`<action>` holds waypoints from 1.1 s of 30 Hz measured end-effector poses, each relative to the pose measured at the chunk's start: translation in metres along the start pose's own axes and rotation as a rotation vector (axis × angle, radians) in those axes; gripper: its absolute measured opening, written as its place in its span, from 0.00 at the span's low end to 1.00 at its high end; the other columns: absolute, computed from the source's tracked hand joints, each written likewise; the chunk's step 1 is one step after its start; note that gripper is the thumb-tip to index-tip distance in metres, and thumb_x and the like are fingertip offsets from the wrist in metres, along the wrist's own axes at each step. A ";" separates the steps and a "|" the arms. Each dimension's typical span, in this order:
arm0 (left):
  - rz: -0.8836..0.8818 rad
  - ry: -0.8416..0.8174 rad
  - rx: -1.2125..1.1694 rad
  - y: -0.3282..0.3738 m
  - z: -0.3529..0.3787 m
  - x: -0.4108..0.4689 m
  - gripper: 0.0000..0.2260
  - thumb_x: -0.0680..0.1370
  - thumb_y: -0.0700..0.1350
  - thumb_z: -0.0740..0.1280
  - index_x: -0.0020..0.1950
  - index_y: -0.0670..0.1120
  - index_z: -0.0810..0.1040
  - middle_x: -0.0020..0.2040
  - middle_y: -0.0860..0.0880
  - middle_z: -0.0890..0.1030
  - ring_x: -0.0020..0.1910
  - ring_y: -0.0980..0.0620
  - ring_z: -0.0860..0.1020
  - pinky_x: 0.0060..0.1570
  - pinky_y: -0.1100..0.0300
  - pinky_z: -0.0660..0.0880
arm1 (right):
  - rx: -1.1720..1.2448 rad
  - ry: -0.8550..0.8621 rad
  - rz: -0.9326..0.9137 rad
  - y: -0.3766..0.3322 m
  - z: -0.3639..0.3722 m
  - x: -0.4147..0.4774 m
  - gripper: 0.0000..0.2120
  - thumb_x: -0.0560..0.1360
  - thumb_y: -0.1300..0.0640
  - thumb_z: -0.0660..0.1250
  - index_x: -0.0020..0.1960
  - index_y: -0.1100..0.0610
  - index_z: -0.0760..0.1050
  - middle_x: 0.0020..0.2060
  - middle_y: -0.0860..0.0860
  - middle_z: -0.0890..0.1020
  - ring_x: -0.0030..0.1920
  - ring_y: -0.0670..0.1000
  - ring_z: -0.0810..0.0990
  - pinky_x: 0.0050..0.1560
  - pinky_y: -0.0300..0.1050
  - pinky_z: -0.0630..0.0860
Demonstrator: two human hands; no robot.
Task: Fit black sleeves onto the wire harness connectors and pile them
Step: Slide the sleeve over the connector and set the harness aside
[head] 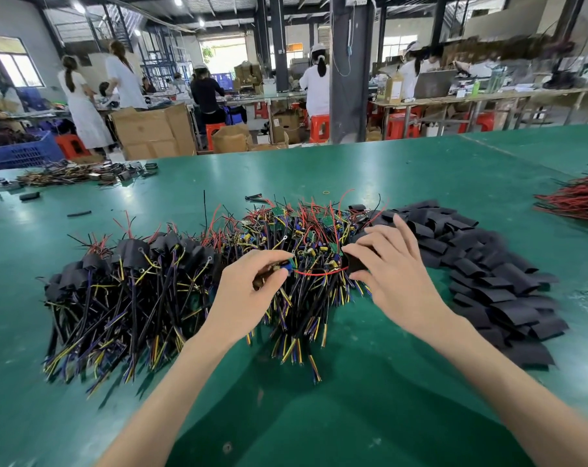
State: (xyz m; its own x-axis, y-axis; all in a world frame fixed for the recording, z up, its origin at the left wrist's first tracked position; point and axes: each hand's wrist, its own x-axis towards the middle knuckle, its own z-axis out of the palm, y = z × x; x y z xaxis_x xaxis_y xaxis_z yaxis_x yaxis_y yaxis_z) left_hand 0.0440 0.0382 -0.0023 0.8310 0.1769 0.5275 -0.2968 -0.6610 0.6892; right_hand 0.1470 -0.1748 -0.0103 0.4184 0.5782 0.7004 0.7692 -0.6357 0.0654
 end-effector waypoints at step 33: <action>-0.073 -0.114 -0.076 0.006 0.017 -0.005 0.15 0.68 0.37 0.75 0.45 0.56 0.78 0.42 0.55 0.81 0.41 0.62 0.77 0.45 0.74 0.70 | 0.584 -0.203 -0.059 -0.024 0.001 -0.006 0.15 0.70 0.59 0.74 0.56 0.61 0.80 0.47 0.53 0.78 0.44 0.50 0.77 0.48 0.43 0.74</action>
State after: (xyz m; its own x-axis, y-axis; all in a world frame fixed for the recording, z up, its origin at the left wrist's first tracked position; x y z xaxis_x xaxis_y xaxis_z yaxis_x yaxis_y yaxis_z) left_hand 0.0466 0.0209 -0.0094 0.8985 0.1356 0.4175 -0.2645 -0.5918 0.7615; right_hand 0.1265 -0.1628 -0.0166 0.4069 0.7261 0.5542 0.9069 -0.2486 -0.3402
